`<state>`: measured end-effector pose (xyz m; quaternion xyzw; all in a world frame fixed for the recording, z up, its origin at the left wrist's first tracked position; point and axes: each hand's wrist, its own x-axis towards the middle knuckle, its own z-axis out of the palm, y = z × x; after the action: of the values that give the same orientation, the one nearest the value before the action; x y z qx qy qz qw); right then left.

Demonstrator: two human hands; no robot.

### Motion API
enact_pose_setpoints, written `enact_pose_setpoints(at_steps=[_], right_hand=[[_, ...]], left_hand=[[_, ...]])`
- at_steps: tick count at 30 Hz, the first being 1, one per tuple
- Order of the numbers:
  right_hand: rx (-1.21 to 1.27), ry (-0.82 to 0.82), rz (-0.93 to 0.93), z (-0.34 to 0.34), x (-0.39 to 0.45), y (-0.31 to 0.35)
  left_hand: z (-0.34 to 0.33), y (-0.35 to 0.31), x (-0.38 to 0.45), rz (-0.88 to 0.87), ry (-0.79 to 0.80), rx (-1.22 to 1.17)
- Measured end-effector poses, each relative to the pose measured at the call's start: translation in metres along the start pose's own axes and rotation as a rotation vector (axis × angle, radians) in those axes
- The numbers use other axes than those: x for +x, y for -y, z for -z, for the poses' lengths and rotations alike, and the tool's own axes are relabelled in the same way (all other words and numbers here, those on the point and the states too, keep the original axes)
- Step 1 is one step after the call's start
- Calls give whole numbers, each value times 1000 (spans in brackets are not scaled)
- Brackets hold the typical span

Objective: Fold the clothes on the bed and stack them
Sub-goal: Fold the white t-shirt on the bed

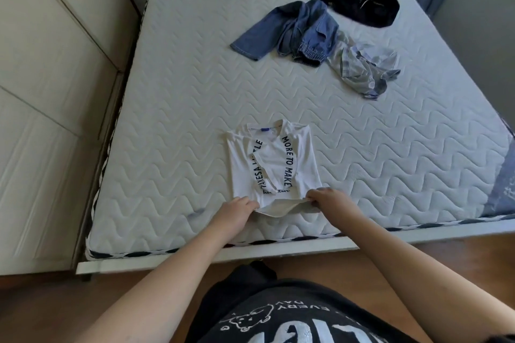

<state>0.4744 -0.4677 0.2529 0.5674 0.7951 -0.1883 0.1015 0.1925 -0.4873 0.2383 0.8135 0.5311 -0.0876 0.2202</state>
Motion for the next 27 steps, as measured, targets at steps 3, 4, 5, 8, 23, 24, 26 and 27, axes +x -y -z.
enact_pose_setpoints(at_steps=[3,4,5,8,23,24,26,27], right_hand=[[-23,-10,-3,11,35,-7],[-28,11,-5,13,47,-10],[-26,28,-4,14,60,-13],[-7,9,12,11,102,-26],[-42,35,95,17,310,-93],[-28,36,100,10,324,-99],[3,31,94,-8,353,-111],[11,44,90,-16,367,-117]], left_hand=[[10,22,31,-41,-13,-41],[13,31,43,-62,-8,-54],[14,40,57,-88,-5,-58],[20,71,103,-144,29,-50],[35,167,282,37,57,-245],[29,174,296,35,45,-259],[14,189,329,34,23,-258],[6,198,343,42,10,-269]])
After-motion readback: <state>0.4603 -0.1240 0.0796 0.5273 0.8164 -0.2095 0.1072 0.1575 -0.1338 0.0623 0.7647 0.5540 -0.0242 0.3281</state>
